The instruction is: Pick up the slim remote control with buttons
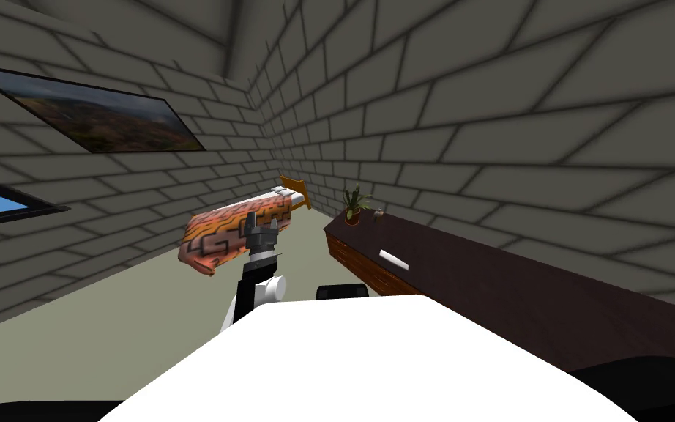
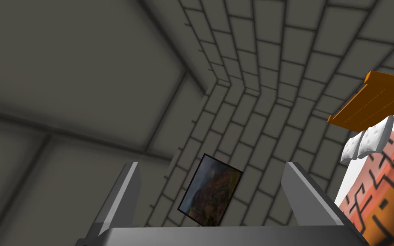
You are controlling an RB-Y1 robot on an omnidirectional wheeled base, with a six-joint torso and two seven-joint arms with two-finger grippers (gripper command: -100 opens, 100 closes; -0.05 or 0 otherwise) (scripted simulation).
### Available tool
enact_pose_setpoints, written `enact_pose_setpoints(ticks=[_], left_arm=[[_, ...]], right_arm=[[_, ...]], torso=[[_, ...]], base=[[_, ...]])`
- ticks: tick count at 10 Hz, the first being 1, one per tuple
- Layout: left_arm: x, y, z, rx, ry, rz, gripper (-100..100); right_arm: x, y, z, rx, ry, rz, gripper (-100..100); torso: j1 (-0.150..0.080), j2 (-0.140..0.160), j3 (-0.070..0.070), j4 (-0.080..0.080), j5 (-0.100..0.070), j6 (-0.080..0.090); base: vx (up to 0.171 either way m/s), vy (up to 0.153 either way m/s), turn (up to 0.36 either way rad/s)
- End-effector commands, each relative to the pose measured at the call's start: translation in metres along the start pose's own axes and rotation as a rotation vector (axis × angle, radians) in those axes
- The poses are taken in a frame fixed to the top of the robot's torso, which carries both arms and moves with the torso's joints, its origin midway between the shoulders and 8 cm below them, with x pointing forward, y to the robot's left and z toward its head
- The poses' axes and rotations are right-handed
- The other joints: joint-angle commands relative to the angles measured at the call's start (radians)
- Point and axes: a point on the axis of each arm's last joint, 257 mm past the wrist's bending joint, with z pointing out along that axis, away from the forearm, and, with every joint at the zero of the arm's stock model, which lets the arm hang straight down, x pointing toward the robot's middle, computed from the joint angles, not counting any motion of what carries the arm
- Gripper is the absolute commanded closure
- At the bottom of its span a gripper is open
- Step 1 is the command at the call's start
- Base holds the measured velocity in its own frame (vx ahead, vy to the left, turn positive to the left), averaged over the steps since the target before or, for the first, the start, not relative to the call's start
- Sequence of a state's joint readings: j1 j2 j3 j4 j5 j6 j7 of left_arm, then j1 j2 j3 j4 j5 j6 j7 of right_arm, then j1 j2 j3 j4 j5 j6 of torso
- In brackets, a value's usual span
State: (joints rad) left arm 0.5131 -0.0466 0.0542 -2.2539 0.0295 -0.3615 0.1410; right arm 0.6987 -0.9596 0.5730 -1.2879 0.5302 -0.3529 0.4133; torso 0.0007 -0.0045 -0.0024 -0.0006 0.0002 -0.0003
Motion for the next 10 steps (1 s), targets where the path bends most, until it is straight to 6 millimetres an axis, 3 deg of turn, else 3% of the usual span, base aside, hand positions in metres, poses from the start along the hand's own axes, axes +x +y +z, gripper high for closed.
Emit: enact_pose_setpoints(ticks=[1,2,3,5,10], left_arm=[[0.000,0.000,0.000,0.000,0.000,0.000,0],[0.000,0.000,0.000,0.000,0.000,0.000,0],[0.000,0.000,0.000,0.000,0.000,0.000,0],[0.000,0.000,0.000,0.000,0.000,0.000,0],[0.000,0.000,0.000,0.000,0.000,0.000,0]], right_arm=[[0.021,-0.011,-0.007,0.022,0.046,-0.010,-100],[0.041,-0.026,-0.017,0.040,0.099,-0.031,-100],[0.045,-0.029,-0.019,0.048,0.108,-0.029,-100],[0.083,-0.062,-0.044,0.093,0.211,-0.059,-100],[0.109,-0.089,-0.065,0.132,0.290,-0.076,-100]], torso=[[0.000,0.000,0.000,0.000,0.000,0.000],[0.000,0.000,0.000,0.000,0.000,0.001],[0.001,-0.001,0.000,0.000,0.000,0.000],[0.001,-0.001,-0.001,0.000,0.000,0.000],[0.001,-0.001,-0.001,0.000,0.000,0.000]], base=[[0.043,0.007,0.144],[0.056,0.031,0.279],[0.051,0.017,0.177],[0.079,0.022,0.365],[0.062,0.012,0.218]])
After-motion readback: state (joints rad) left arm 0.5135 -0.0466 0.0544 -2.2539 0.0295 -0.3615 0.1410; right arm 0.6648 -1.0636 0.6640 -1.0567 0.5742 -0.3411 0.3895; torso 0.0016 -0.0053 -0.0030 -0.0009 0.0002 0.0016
